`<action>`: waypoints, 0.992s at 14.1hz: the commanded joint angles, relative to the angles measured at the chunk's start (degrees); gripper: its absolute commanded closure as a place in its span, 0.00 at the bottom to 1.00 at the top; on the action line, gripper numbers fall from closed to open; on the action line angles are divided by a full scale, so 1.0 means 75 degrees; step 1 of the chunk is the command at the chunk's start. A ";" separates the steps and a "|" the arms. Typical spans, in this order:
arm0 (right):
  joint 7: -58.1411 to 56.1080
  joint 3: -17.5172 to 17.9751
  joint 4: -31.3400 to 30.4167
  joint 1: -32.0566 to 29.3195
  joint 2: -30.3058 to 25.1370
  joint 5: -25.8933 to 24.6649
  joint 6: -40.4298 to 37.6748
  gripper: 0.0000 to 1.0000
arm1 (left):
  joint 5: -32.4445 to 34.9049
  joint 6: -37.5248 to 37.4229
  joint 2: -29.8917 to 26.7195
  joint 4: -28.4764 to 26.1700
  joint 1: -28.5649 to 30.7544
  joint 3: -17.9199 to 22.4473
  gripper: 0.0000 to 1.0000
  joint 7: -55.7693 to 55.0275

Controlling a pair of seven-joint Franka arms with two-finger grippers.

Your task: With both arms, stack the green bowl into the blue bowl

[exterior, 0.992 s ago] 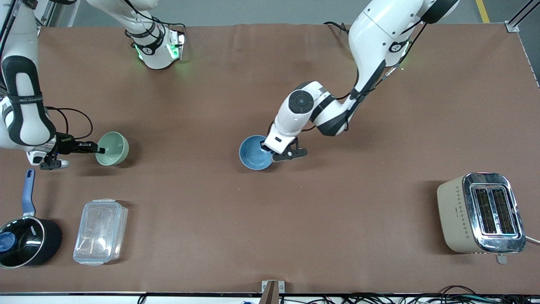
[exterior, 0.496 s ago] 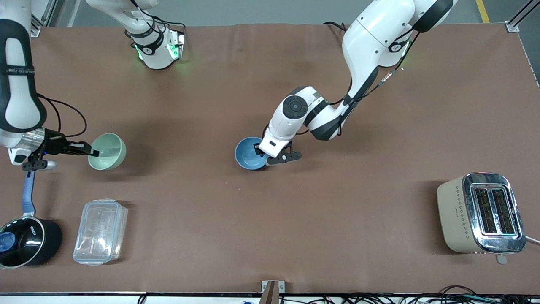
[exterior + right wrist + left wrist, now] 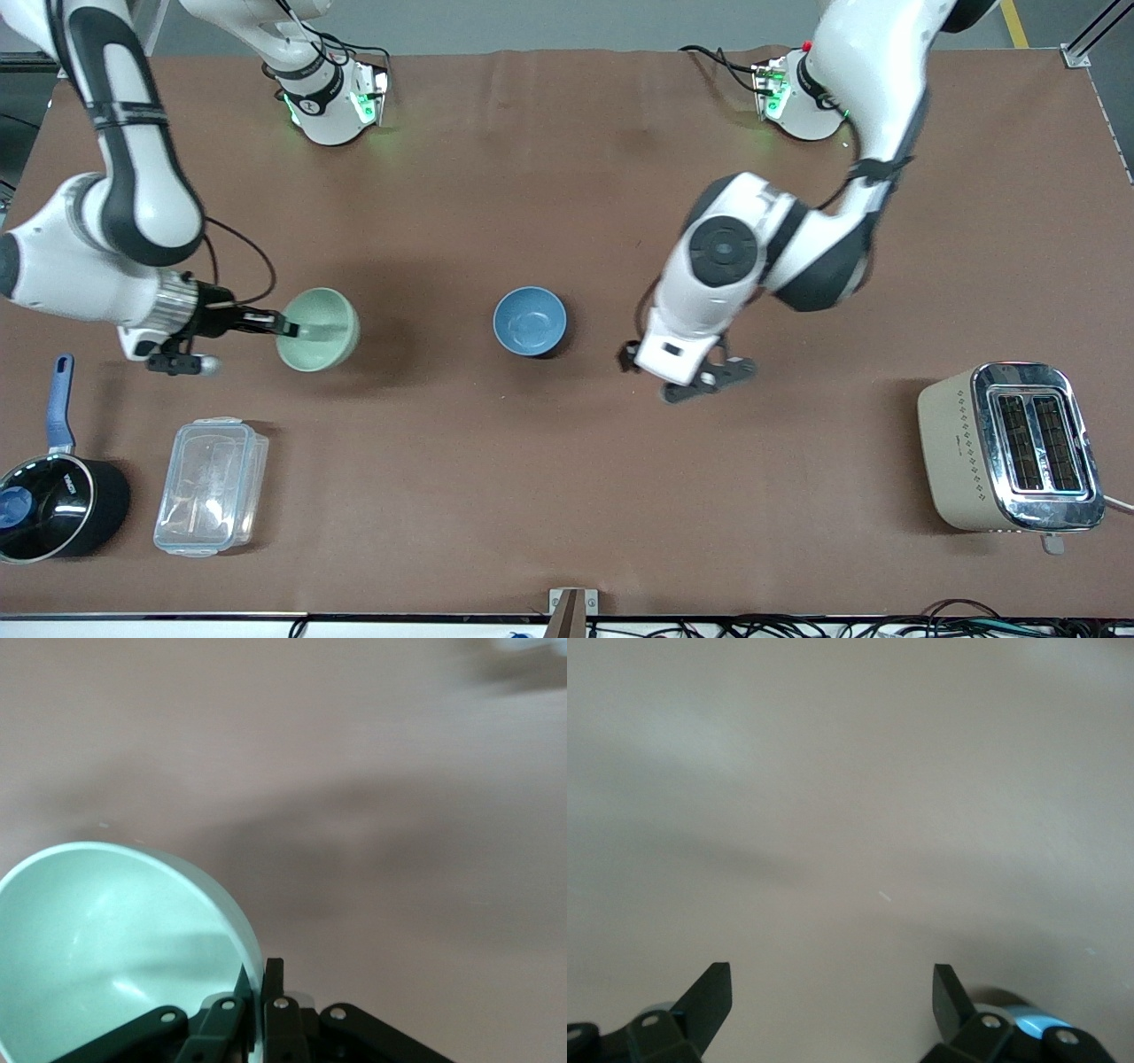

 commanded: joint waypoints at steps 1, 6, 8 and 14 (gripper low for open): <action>0.1387 0.1241 -0.0119 -0.0040 -0.0127 -0.0120 0.0689 0.99 | 0.0338 -0.0479 -0.0759 -0.0091 0.0791 -0.0026 0.00 0.1324; 0.2104 0.2508 -0.0505 0.0194 0.0434 -0.0144 0.2420 0.99 | 0.0186 -0.1778 -0.2037 -0.0138 0.2232 -0.0131 0.00 0.3164; 0.2293 0.2838 -0.0669 0.0311 0.0785 -0.0144 0.3219 0.99 | -0.0152 -0.2201 -0.2413 -0.0150 0.2562 -0.0132 0.00 0.4172; 0.2294 0.2874 -0.0670 0.0779 0.1395 -0.0144 0.3888 0.98 | -0.1056 -0.2578 -0.3888 -0.1401 0.2306 0.0957 0.00 0.5347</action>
